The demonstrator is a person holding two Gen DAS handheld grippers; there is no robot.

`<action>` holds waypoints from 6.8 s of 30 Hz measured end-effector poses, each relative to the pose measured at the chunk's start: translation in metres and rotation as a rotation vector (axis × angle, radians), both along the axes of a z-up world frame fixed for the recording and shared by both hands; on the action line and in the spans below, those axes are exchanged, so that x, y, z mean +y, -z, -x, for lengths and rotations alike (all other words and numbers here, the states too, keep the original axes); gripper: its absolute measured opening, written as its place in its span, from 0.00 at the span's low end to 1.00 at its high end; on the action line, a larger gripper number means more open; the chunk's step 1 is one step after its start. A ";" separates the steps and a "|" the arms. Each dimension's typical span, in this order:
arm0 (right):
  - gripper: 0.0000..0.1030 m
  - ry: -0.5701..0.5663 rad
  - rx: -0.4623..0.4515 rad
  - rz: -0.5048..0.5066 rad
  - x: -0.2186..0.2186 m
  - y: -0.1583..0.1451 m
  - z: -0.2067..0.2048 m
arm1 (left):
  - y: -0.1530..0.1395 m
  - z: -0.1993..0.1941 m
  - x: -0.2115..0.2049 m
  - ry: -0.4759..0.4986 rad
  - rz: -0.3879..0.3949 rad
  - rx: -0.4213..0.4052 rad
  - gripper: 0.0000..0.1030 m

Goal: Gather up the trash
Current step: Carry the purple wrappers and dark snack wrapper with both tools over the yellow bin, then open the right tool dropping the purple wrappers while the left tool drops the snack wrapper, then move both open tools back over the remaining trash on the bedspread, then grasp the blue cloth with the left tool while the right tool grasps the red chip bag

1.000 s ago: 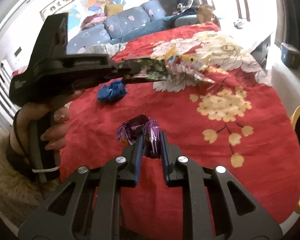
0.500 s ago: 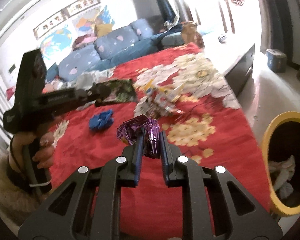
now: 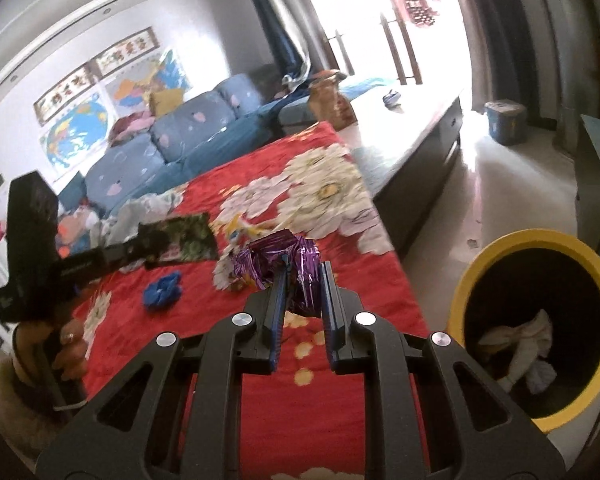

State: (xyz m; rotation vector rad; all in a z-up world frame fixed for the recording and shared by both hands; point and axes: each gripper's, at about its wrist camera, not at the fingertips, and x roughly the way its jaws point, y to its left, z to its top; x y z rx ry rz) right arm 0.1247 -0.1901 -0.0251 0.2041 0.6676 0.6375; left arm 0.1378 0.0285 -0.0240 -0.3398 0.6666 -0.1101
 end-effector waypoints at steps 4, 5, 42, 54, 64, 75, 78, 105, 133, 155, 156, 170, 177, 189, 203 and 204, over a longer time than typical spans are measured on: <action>0.11 0.045 -0.003 -0.008 -0.015 -0.003 -0.005 | -0.001 -0.002 -0.009 0.021 -0.009 -0.003 0.13; 0.11 0.055 -0.004 -0.010 -0.018 -0.003 -0.007 | -0.002 -0.002 -0.012 0.027 -0.012 -0.004 0.13; 0.11 0.369 0.009 -0.030 -0.114 0.007 -0.029 | 0.002 -0.019 -0.117 0.238 -0.094 -0.011 0.13; 0.11 0.452 0.050 -0.044 -0.145 0.022 -0.035 | 0.010 -0.025 -0.156 0.309 -0.116 -0.001 0.13; 0.12 0.517 0.092 -0.054 -0.166 0.038 -0.037 | 0.018 -0.033 -0.187 0.371 -0.148 0.007 0.13; 0.12 0.584 0.144 -0.058 -0.191 0.058 -0.041 | 0.032 -0.043 -0.218 0.426 -0.176 0.032 0.13; 0.12 0.600 0.163 -0.057 -0.196 0.064 -0.042 | 0.038 -0.046 -0.226 0.442 -0.180 0.042 0.13; 0.32 0.662 0.287 -0.061 -0.218 0.108 -0.051 | 0.097 -0.089 -0.277 0.520 -0.224 0.156 0.20; 0.67 0.558 0.093 -0.005 -0.168 0.058 -0.035 | 0.042 -0.056 -0.186 0.227 -0.199 0.014 0.92; 0.70 0.351 -0.013 0.057 -0.091 0.026 -0.019 | 0.016 -0.028 -0.106 0.029 -0.180 -0.042 0.92; 0.70 0.341 -0.016 0.060 -0.088 0.025 -0.019 | 0.016 -0.027 -0.103 0.022 -0.177 -0.043 0.92; 0.70 0.198 -0.043 0.100 -0.031 0.015 -0.012 | 0.013 -0.013 -0.054 -0.093 -0.173 -0.049 0.92; 0.70 0.105 -0.044 0.113 0.005 0.013 -0.013 | 0.012 -0.005 -0.024 -0.156 -0.163 -0.043 0.92; 0.70 -0.024 -0.022 0.149 0.068 0.017 -0.028 | 0.015 0.010 0.031 -0.269 -0.142 -0.024 0.92; 0.60 -0.121 0.039 0.243 0.132 0.045 -0.057 | 0.045 0.015 0.079 -0.372 -0.147 0.070 0.93; 0.60 -0.128 0.043 0.248 0.136 0.047 -0.059 | 0.048 0.015 0.081 -0.378 -0.144 0.077 0.93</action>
